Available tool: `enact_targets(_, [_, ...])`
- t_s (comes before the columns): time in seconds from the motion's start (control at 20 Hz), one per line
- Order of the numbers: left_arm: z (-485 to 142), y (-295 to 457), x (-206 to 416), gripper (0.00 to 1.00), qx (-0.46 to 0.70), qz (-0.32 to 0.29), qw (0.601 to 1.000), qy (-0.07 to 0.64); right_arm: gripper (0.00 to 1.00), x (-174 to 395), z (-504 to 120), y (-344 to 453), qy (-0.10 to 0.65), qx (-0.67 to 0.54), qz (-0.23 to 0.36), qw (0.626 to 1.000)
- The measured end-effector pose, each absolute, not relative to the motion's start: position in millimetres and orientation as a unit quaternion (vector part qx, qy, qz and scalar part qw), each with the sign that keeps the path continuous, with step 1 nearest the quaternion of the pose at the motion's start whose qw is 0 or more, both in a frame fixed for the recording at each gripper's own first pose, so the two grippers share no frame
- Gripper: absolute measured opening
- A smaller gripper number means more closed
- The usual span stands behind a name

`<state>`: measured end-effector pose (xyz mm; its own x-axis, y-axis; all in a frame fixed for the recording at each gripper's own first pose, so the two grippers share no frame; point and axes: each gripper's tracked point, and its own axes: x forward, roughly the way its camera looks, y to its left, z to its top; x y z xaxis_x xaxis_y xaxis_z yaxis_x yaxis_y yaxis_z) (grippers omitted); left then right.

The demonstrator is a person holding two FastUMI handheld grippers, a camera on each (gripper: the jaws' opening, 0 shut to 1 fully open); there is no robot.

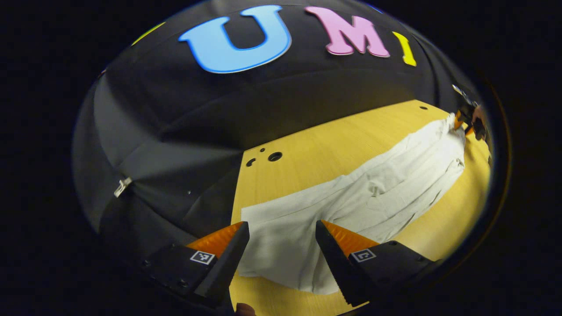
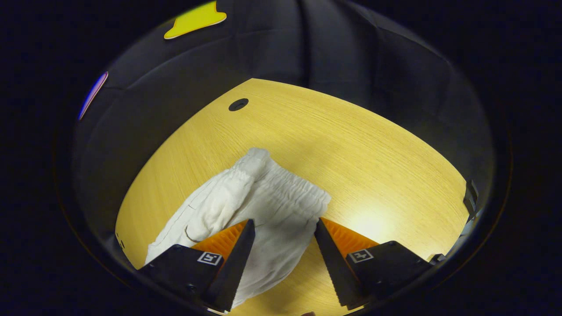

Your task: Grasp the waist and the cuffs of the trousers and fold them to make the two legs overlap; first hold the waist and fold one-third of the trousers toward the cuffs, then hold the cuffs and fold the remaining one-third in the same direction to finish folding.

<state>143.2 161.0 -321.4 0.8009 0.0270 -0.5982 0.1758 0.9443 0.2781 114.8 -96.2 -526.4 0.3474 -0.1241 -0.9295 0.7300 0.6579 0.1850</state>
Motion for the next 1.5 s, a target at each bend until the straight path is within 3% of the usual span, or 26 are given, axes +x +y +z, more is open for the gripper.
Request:
enact_targets(0.05, [-322,166,136,0.96,0.144,-0.028,0.937,0.316,0.84,113,-529,-97,0.5,0.3,-0.285,0.76])
enact_targets(0.15, [-321,170,122,0.96,0.101,-0.007,0.941,0.321,0.67,111,-529,-96,0.504,0.311,-0.278,0.756])
enact_targets(0.2, [-322,167,113,0.96,0.072,0.0,0.941,0.33,0.3,111,-531,-93,0.504,0.318,-0.274,0.755])
enact_targets(0.4, [-334,136,70,0.99,-0.092,0.03,0.928,0.36,0.02,107,-529,-90,0.494,0.332,-0.259,0.76])
enact_targets(0.45, [-339,125,58,0.99,-0.136,0.037,0.919,0.369,0.08,108,-530,-90,0.491,0.335,-0.262,0.761])
enact_targets(0.7, [-358,98,30,0.92,-0.286,0.074,0.872,0.389,0.07,108,-530,-90,0.488,0.338,-0.268,0.759])
enact_targets(0.75, [-363,92,28,0.96,-0.299,0.075,0.865,0.396,0.08,108,-530,-89,0.487,0.337,-0.267,0.76])
enact_targets(1.25, [-411,131,85,0.96,-0.342,0.221,0.837,0.365,0.08,108,-530,-90,0.484,0.347,-0.252,0.763])
enact_targets(1.5, [-410,159,124,0.95,-0.383,0.264,0.817,0.34,0.08,109,-531,-91,0.485,0.36,-0.241,0.76])
